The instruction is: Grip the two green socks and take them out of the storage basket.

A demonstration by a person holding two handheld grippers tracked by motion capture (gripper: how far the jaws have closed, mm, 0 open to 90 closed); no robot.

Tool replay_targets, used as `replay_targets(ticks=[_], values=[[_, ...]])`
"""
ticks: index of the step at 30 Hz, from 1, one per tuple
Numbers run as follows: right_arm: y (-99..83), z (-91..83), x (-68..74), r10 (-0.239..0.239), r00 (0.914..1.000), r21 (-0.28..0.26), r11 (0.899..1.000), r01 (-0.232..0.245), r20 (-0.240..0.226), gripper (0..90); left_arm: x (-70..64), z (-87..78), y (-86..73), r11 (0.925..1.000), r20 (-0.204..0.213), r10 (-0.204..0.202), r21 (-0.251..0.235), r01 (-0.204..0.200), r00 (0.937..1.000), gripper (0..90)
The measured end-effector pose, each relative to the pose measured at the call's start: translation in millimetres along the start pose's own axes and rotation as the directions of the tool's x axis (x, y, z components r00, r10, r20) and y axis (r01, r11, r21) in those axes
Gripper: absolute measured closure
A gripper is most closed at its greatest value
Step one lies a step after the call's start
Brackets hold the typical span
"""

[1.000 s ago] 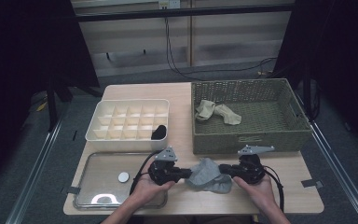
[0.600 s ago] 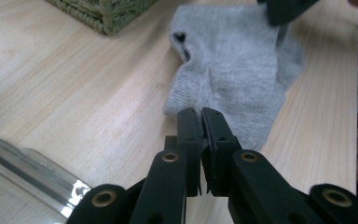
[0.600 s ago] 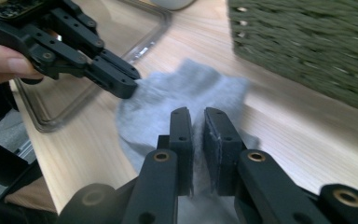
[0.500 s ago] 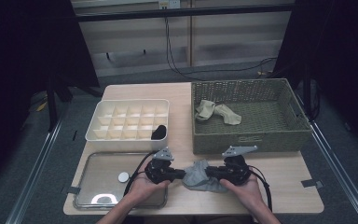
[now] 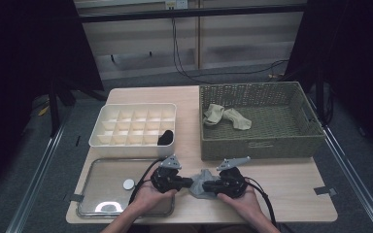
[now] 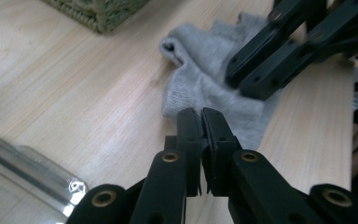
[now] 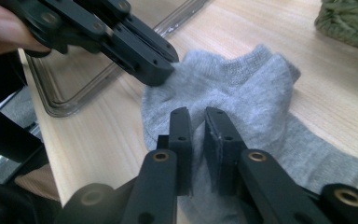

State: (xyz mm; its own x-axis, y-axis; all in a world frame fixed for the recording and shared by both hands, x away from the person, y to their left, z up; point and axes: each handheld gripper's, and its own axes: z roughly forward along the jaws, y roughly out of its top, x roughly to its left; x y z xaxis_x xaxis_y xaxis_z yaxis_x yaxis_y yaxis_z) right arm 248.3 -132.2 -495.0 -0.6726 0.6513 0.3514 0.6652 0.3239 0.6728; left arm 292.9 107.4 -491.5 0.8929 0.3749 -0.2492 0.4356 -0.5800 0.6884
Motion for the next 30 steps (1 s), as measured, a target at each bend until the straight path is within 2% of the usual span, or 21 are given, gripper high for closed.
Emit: replay_targets(ticks=[6, 9, 13, 15, 19, 21, 24, 28, 30], values=[[0.9, -19.8, -2.9, 0.010, 0.9998, -0.051, 0.999, -0.011, -0.017, 75.3, 0.4, 2.1, -2.6, 1.0000, -0.004, 0.000, 0.008, 0.000, 1.0000, 86.5], [-1.2, -29.8, -5.8, 0.023, 0.9997, -0.077, 0.997, -0.024, -0.012, 74.8, 0.3, 1.2, -2.3, 0.9998, -0.008, 0.002, 0.019, -0.002, 1.0000, 86.5], [-4.7, -43.4, -10.3, 0.044, 0.9990, -0.106, 0.993, -0.045, -0.009, 74.4, 0.8, 1.9, -3.0, 1.0000, -0.008, -0.001, 0.008, 0.001, 1.0000, 86.5], [-6.7, -48.7, -12.8, 0.049, 0.9988, -0.116, 0.992, -0.049, -0.001, 75.2, 1.4, 1.0, -2.7, 0.9997, -0.015, 0.001, 0.024, -0.001, 0.9999, 86.5], [-12.9, -57.2, -19.3, 0.073, 0.9973, -0.128, 0.989, -0.071, 0.008, 79.5, 2.1, 2.0, -3.8, 0.9999, -0.004, -0.011, 0.006, 0.011, 0.9999, 86.5], [-17.0, -58.0, -23.8, 0.099, 0.9950, -0.125, 0.987, -0.097, 0.014, 84.3, 2.4, 2.1, -3.7, 0.9999, -0.003, -0.011, 0.008, 0.011, 0.9999, 86.5], [-20.0, -51.8, -29.5, 0.116, 0.9926, -0.096, 0.989, -0.112, 0.035, 87.0, 2.8, 1.9, -3.5, 0.9999, -0.004, -0.007, 0.014, 0.007, 1.0000, 86.5], [-16.9, -40.0, -31.3, 0.126, 0.9912, -0.074, 0.990, -0.122, 0.041, 76.8, 2.5, 2.4, -3.8, 0.9999, -0.004, -0.008, 0.008, 0.008, 1.0000, 86.5], [-13.8, -34.1, -30.3, 0.112, 0.9930, -0.065, 0.992, -0.110, 0.037, 72.8, 1.8, 2.2, -3.7, 0.9999, -0.008, -0.008, 0.012, 0.008, 0.9999, 86.5]])
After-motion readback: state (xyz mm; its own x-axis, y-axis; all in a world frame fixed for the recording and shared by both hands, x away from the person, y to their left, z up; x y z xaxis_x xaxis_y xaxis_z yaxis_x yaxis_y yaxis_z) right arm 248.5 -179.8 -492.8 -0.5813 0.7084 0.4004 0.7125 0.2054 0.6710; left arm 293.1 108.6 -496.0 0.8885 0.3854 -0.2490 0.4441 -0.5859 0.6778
